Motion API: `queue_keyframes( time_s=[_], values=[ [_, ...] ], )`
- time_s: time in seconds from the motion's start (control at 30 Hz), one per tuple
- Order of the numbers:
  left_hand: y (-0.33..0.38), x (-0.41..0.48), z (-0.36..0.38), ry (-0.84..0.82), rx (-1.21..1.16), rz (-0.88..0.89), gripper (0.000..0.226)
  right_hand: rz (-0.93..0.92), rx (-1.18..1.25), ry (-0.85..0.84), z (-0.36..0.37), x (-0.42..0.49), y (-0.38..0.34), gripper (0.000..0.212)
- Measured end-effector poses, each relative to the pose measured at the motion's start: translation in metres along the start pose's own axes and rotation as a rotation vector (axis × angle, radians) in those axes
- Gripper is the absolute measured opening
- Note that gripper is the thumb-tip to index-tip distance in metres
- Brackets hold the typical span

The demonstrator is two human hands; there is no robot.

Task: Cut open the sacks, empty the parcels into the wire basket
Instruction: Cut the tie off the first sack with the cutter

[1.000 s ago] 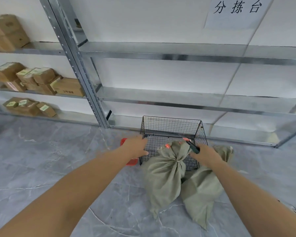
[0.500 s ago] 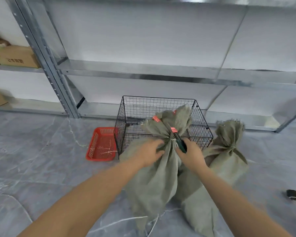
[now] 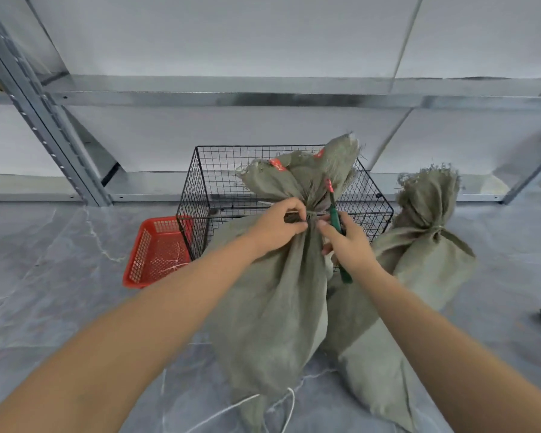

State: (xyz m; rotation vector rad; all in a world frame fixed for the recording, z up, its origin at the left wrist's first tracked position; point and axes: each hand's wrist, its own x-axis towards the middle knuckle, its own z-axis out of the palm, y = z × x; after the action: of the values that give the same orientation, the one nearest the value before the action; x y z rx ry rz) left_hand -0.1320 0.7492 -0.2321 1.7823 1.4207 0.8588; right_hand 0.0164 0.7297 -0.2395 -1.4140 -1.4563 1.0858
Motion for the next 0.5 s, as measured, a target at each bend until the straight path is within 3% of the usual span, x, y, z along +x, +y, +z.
queue_keyframes(
  time_s=[0.07,0.2,0.37,0.5],
  values=[
    [0.004,0.002,-0.002,-0.083,-0.124,0.014,0.021,0.025,0.052,-0.002,-0.003,0.001,-0.001,0.005],
    [0.004,0.011,-0.007,-0.184,-0.024,0.082,0.043,0.069,0.154,-0.038,-0.008,0.000,0.000,0.006],
    [-0.003,0.013,0.001,-0.132,-0.016,0.091,0.039,0.130,0.264,-0.118,-0.018,-0.008,0.003,0.024],
    [-0.011,0.009,0.006,-0.078,-0.052,0.056,0.038,0.094,0.146,-0.152,-0.031,-0.013,0.010,0.027]
  ],
)
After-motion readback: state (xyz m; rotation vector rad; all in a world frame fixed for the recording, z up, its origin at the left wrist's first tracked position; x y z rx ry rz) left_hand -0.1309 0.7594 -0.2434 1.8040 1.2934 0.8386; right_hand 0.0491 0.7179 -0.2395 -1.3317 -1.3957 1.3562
